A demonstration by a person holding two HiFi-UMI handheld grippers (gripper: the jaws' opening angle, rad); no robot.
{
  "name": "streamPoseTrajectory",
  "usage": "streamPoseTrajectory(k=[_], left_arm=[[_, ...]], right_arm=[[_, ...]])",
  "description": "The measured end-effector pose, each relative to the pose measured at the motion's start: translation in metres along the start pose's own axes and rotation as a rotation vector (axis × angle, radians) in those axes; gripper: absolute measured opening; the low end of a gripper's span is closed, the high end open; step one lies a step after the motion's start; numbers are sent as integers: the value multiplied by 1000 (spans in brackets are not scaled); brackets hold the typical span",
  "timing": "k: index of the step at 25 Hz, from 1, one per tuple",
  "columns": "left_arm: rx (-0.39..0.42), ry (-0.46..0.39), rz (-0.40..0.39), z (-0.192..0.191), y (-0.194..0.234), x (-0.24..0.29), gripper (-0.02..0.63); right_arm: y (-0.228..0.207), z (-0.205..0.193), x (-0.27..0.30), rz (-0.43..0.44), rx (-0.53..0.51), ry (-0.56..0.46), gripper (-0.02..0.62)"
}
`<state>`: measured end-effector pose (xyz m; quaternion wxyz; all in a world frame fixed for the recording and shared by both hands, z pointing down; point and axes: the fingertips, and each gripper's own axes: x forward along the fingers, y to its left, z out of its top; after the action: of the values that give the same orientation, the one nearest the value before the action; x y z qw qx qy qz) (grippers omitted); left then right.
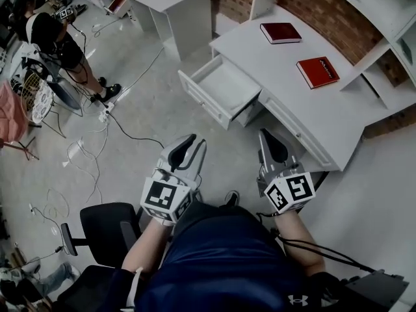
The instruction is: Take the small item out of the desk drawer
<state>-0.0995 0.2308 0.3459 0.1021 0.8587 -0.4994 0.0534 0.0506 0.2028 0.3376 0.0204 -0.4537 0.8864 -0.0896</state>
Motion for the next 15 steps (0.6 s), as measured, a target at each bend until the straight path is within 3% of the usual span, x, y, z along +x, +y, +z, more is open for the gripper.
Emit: streamPoseTrajectory(k=[7,15], left_arm=[[11,-3,46,-3,-34,12,104],[20,16,48,-6,-36,31,104]], right_arm=[[-32,-5,-27,36,4,9,3],[-47,-6,-22,48,24,12,3]])
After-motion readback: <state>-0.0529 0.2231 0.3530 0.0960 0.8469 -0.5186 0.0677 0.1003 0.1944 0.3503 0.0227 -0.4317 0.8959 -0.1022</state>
